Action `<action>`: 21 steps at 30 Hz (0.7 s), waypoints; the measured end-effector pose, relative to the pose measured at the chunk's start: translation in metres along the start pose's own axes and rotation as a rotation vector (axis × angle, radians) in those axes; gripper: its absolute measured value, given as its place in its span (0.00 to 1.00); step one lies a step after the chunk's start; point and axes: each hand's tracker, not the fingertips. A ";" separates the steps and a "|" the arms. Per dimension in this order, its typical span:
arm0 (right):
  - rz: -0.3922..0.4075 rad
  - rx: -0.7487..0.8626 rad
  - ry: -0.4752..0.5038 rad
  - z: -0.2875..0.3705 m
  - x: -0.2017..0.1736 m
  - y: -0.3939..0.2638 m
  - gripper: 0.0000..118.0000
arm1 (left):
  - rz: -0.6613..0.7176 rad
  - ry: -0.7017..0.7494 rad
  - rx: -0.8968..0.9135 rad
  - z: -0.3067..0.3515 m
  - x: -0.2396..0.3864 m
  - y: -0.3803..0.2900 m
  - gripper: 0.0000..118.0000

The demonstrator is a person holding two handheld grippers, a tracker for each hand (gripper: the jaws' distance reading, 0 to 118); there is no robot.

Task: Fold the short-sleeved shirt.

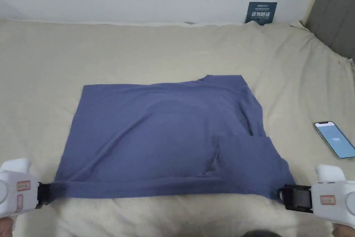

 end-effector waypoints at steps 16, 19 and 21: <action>0.026 0.116 0.035 0.012 -0.008 0.002 0.06 | 0.033 0.010 -0.003 -0.004 -0.007 -0.003 0.02; 0.043 0.138 0.017 0.022 -0.011 0.010 0.06 | 0.031 0.004 0.017 0.002 -0.007 0.000 0.02; 0.055 0.154 0.016 0.027 -0.015 0.017 0.06 | 0.025 0.005 0.041 0.007 -0.006 0.004 0.02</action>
